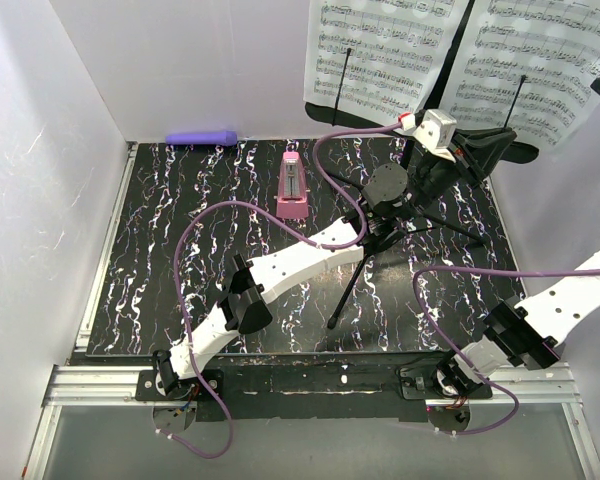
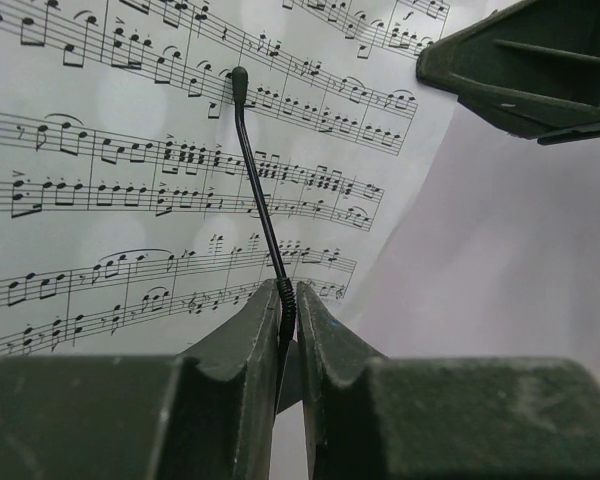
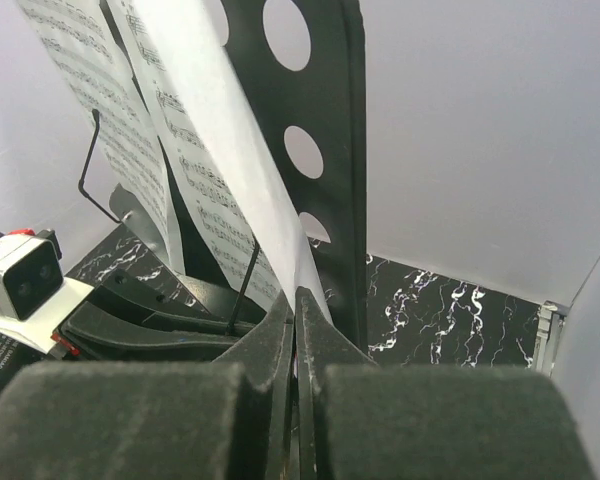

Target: Set up the instrument practice props

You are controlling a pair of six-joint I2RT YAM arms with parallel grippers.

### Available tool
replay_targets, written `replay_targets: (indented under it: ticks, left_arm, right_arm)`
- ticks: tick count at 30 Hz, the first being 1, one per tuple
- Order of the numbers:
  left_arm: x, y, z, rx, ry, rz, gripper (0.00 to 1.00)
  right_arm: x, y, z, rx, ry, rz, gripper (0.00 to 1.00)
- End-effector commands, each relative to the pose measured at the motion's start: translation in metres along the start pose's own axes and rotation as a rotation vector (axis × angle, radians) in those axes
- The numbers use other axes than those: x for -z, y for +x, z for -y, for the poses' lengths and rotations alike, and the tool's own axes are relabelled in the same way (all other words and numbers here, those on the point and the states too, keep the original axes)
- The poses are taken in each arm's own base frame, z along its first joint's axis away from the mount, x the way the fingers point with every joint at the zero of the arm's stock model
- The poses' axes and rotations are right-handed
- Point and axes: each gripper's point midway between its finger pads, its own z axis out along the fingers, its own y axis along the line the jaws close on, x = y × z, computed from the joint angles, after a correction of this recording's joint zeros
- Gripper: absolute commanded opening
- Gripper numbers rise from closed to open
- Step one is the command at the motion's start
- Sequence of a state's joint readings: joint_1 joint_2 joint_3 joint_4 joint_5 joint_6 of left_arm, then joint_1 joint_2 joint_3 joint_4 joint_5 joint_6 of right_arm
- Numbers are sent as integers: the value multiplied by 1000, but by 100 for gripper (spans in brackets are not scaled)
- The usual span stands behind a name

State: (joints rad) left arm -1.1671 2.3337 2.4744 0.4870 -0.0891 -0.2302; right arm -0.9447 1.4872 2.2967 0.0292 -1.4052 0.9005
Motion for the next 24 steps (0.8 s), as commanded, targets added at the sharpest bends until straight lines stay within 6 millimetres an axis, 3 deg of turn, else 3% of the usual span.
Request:
replay_targets:
  ticks: [1, 11, 16, 24]
  left_arm:
    - [-3, -57, 20, 21, 45, 78, 12]
    - [-2, -60, 22, 24, 49, 79, 16]
    - [-1, -60, 21, 26, 46, 81, 28]
    - [2, -63, 24, 24, 53, 79, 33]
  right_arm:
    - [-2, -1, -2, 13, -2, 8, 1]
    - [-2, 3, -1, 7, -10, -2, 2]
    - [-2, 3, -2, 9, -12, -6, 13]
    - [1, 3, -2, 11, 2, -4, 29]
